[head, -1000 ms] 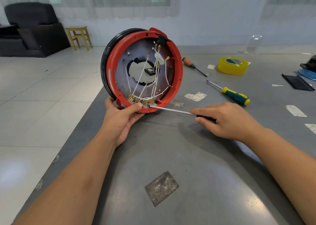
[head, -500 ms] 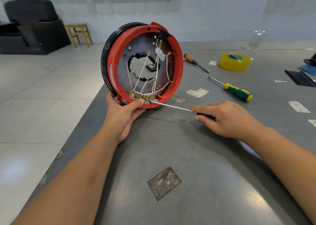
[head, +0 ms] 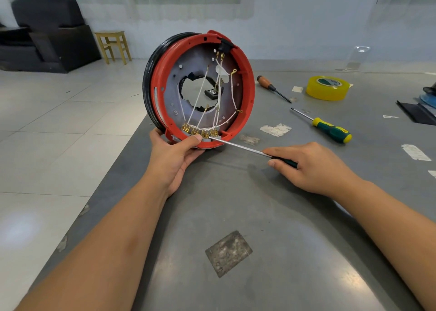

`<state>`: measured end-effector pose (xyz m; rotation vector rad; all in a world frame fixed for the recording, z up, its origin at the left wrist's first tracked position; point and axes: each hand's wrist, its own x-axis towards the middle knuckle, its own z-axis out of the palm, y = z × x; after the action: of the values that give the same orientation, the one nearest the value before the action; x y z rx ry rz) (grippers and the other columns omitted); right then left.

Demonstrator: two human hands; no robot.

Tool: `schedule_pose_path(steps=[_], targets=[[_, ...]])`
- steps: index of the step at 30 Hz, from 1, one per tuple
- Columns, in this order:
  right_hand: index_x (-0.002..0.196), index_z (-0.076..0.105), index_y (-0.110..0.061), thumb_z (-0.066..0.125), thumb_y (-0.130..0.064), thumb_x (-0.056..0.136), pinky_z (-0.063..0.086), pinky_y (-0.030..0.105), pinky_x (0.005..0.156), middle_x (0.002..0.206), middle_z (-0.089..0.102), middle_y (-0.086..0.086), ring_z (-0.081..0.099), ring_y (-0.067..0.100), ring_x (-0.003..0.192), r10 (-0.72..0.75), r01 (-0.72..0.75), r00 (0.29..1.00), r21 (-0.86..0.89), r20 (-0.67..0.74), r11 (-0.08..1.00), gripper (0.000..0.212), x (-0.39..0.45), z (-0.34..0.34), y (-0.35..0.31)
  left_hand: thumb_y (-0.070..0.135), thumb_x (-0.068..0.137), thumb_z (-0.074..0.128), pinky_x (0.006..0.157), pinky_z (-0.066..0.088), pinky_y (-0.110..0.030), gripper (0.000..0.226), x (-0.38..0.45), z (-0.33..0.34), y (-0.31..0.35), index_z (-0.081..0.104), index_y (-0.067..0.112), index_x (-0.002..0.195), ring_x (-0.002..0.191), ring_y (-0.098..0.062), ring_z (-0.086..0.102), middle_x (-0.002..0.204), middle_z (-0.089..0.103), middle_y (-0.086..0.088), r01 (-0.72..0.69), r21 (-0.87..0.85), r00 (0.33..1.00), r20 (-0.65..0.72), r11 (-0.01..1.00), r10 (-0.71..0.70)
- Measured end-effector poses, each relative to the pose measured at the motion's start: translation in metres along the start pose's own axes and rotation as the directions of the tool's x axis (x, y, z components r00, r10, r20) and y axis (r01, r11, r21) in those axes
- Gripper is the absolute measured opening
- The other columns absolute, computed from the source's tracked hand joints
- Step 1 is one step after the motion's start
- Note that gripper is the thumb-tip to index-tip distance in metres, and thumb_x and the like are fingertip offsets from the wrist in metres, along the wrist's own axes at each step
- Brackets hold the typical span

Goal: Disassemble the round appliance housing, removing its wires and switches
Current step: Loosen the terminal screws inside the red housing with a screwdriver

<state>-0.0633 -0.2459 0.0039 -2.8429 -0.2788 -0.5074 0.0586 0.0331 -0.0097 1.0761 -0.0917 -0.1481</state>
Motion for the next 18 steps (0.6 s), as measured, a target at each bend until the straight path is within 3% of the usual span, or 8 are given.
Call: schedule_pose_path(steps=[10, 18], targets=[[0.133, 0.064, -0.044, 0.043, -0.056, 0.096, 0.058, 0.039, 0.068, 0.103, 0.076, -0.009, 0.069, 0.022, 0.089, -0.027, 0.028, 0.999, -0.030, 0.027, 0.999, 0.044, -0.001, -0.007, 0.004, -0.017, 0.086, 0.073, 0.086, 0.064, -0.052, 0.068, 0.001, 0.000, 0.000, 0.040, 0.021, 0.132, 0.101, -0.039, 0.077, 0.123, 0.069, -0.017, 0.009, -0.016, 1.000, -0.003, 1.000, -0.009], [0.136, 0.061, -0.045, 0.040, -0.055, 0.097, 0.052, 0.038, 0.058, 0.096, 0.073, -0.010, 0.066, 0.022, 0.082, -0.068, 0.076, 0.996, -0.153, 0.057, 0.985, 0.046, 0.001, -0.015, 0.006, -0.019, 0.084, 0.073, 0.087, 0.064, -0.054, 0.074, 0.000, 0.000, -0.002, 0.040, 0.024, 0.133, 0.105, -0.042, 0.075, 0.128, 0.063, -0.021, 0.013, 0.005, 1.000, 0.011, 1.000, -0.013]])
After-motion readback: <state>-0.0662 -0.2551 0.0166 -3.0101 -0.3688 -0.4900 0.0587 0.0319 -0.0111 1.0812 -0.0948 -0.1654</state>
